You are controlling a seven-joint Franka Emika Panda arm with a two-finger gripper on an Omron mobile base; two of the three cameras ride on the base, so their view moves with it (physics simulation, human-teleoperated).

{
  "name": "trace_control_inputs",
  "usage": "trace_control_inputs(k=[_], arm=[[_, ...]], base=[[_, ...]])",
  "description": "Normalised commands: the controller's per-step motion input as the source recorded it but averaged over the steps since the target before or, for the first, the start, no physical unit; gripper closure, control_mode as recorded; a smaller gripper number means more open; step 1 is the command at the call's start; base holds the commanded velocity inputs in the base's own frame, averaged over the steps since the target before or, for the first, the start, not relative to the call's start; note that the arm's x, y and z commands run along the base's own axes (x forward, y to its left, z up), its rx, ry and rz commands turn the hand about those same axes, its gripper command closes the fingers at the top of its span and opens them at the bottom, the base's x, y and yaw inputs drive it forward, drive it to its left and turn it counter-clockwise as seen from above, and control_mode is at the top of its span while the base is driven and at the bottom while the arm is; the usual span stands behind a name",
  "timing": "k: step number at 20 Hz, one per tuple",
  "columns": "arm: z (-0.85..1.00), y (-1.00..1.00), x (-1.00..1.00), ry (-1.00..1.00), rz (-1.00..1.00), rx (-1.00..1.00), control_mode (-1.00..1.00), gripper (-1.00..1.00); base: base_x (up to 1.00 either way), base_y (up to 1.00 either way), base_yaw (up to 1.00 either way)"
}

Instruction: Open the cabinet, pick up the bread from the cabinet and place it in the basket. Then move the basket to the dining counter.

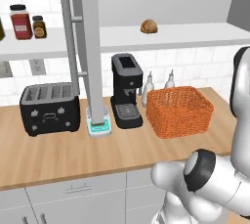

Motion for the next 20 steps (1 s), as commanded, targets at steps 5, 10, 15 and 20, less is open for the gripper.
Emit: trace_control_inputs(k=[5,10,15,20], arm=[[-0.05,1.00,0.04,-0.31,0.00,0.00,-1.00,-1.00],[-0.01,1.00,0.00,-0.06,0.11,-0.03,-1.00,-1.00],[0.15,1.00,0.03,0.18,0.34,-0.03,-1.00,-1.00],[0.13,0.88,0.00,0.39,0.51,-0.14,-1.00,-1.00]], base=[[0.00,0.00,0.00],[0.00,0.00,0.00],[0.00,0.00,0.00],[0.00,0.00,0.00]])
